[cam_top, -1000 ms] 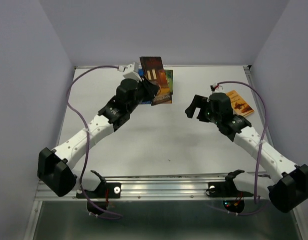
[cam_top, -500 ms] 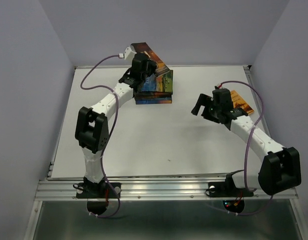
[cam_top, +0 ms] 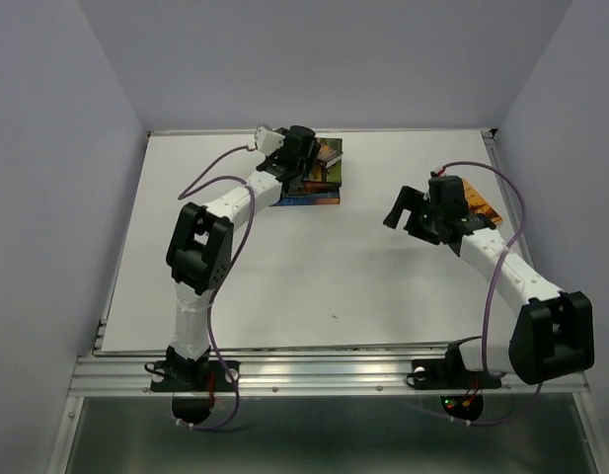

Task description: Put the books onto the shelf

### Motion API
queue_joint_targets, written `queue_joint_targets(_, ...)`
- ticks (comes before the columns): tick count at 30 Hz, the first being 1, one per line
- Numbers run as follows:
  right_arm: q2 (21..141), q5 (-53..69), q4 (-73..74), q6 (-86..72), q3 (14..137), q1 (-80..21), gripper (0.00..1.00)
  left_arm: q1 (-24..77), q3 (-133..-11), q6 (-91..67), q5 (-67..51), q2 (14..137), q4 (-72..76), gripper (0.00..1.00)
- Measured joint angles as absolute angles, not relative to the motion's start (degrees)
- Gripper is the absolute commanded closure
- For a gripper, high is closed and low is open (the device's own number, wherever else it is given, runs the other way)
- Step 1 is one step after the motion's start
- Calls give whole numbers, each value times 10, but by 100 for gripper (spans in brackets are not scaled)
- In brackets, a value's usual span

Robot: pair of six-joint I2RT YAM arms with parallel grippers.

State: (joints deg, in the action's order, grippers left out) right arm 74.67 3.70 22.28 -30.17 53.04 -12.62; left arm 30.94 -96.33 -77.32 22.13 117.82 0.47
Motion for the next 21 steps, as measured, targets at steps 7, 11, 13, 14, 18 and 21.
queue_joint_targets(7,771,51,225,-295,523,-120,0,329,-908,-802,200,1167,21,1)
queue_joint_targets(11,783,66,225,-283,523,-120,0,333,-895,-796,195,1136,4,1)
queue_joint_targets(13,790,81,224,-267,524,-120,0,334,-890,-789,187,1123,-1,1)
queue_joint_targets(14,795,90,223,-259,524,-120,0,335,-886,-783,179,1115,-7,1)
queue_joint_targets(18,829,123,223,-222,534,-125,0,337,-880,-751,144,1096,-29,1)
queue_joint_targets(21,854,125,225,-198,558,-138,0,340,-874,-713,119,1076,-64,1)
